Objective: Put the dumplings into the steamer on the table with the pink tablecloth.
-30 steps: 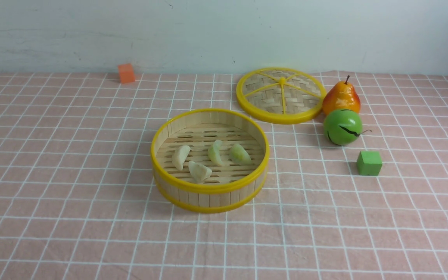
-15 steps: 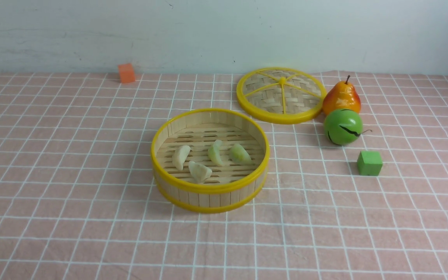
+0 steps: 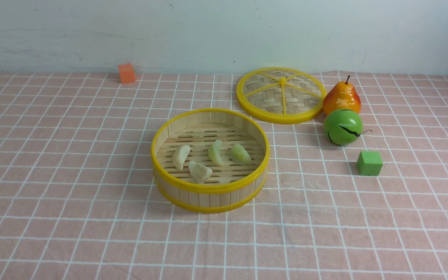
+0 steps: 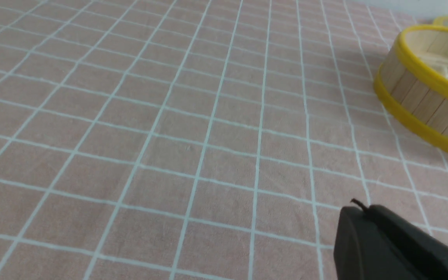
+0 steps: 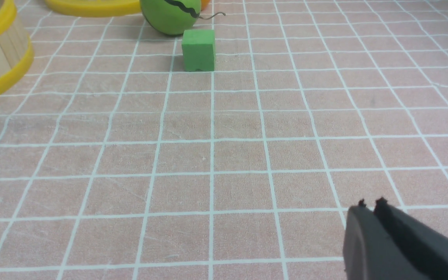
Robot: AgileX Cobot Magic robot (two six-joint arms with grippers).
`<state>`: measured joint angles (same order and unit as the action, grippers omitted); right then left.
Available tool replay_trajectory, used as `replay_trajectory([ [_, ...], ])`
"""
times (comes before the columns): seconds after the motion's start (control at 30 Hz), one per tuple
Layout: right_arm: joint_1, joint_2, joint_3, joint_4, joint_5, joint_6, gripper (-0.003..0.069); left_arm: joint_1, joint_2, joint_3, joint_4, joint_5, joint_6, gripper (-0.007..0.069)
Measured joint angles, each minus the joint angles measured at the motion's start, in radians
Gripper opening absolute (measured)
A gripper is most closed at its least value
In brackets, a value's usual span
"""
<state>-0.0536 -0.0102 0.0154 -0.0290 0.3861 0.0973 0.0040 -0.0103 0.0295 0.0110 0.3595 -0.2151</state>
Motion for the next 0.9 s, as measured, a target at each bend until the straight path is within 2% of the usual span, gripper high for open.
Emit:
replay_trajectory([
  [0.23,0.0,0.0,0.0,0.0,0.0,0.0,0.0046,0.0,0.0,0.001,0.0,0.006,0.053,-0.0013],
  [0.9,0.0,0.0,0.0,0.0,0.0,0.0,0.0077,0.0,0.0,0.001,0.0,0.006,0.056,-0.0013],
])
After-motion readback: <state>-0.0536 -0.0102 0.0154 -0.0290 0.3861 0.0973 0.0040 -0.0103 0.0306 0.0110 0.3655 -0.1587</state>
